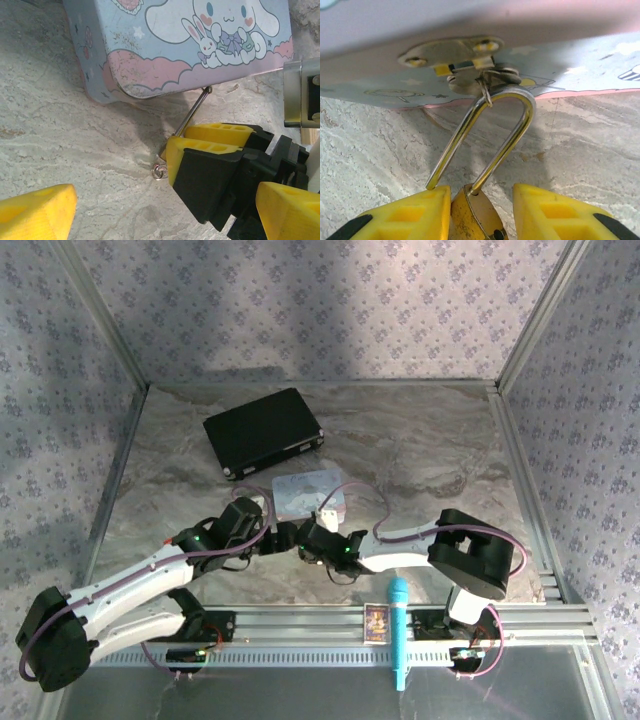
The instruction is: Unlock a padlock with a key
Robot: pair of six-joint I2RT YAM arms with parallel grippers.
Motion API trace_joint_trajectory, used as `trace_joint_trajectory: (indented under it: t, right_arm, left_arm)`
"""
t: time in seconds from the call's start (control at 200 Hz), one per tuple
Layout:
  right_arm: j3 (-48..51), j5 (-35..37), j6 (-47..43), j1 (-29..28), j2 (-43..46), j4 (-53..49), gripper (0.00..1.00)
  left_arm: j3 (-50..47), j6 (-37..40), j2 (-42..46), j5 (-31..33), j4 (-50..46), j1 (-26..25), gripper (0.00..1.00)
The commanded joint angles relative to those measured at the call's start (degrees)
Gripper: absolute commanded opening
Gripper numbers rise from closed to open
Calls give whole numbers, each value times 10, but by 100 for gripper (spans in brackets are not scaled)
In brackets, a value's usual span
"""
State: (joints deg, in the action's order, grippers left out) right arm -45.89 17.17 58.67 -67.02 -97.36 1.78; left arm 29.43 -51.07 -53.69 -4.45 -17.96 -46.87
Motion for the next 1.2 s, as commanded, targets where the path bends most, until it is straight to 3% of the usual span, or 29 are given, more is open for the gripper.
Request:
trace_joint_trajectory:
  t: [0.0, 0.16, 0.395, 0.505, 0.65, 0.74, 0.885, 1.019, 1.194]
  right_arm:
    - [25, -16, 28, -1, -22, -1, 35]
    - [86, -34, 55, 0, -1, 80, 29]
    - [142, -43, 62, 10, 10, 179, 14]
    - [175, -47, 60, 12, 19, 245, 10]
    - [215, -67, 77, 23, 0, 352, 6]
    - [247, -93, 95, 39, -35, 459, 6]
    - [256, -122, 100, 50, -77, 541, 5]
    - [254, -128, 102, 49, -91, 554, 4]
    - [274, -141, 123, 62, -126, 634, 3]
  left_arm:
    - [1, -5, 0, 10, 0, 4, 92]
    - [4, -3, -8, 12, 2, 4, 92]
    - [22, 21, -25, 19, -4, 4, 92]
    - [61, 111, -28, 54, -41, 0, 94]
    - [158, 284, -56, 160, -123, -14, 94]
    - [209, 384, -107, 187, -157, -15, 88]
    - [251, 431, -185, 199, -161, -31, 82]
    - [280, 487, -256, 259, -185, -67, 82]
    - [274, 493, -314, 278, -169, -82, 77]
